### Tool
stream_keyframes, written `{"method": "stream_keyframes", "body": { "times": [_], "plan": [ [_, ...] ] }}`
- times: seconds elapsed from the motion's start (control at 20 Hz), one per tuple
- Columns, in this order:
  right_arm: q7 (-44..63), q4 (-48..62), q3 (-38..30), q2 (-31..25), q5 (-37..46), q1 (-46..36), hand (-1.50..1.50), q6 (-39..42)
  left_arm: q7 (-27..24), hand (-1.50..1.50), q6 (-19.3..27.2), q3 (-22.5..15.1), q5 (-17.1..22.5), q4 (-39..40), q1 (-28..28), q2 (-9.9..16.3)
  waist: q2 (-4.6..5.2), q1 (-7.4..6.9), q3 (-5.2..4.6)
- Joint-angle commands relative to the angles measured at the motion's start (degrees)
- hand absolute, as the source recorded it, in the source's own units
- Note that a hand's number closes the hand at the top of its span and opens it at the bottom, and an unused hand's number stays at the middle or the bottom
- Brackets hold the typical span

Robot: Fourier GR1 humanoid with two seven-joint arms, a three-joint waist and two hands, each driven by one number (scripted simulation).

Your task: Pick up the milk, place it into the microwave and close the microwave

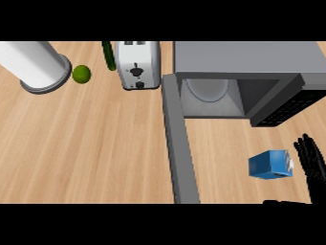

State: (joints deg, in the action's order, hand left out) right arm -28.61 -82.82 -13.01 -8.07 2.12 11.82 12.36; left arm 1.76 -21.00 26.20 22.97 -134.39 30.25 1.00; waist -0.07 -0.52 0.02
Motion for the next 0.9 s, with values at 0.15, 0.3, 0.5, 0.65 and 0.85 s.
{"method": "stream_keyframes", "body": {
  "times": [0.15,0.3,0.5,0.65,0.85],
  "plan": [
    [-8.5,13.6,-2.2,-3.2,1.7,-5.4,-1.5,1.3,6.8,-1.5,3.4,-1.1,5.0,-10.1,0.3,-1.0,0.07,-0.1,0.07],
    [-12.3,20.8,-2.1,-2.5,3.9,-8.2,-1.5,-1.1,-0.1,-1.5,0.8,-0.6,0.5,-1.3,-2.9,-1.0,0.09,0.09,0.02],
    [-15.7,24.9,-2.2,-2.1,5.7,-9.6,-1.5,-3.8,3.6,-1.5,0.2,5.6,8.3,-1.2,-2.9,3.0,0.08,0.03,0.03],
    [-16.2,31.4,-3.0,-3.7,6.3,-16.5,-1.5,-4.7,1.9,-1.5,-1.5,2.7,4.7,-2.1,-0.9,-0.9,0.11,-0.24,0.04],
    [-24.2,39.5,-2.8,-3.6,7.4,-15.8,-1.5,-4.6,-1.6,-1.5,-0.5,-1.8,3.6,-5.1,4.9,-0.9,0.05,-0.54,0.04]
  ]
}}
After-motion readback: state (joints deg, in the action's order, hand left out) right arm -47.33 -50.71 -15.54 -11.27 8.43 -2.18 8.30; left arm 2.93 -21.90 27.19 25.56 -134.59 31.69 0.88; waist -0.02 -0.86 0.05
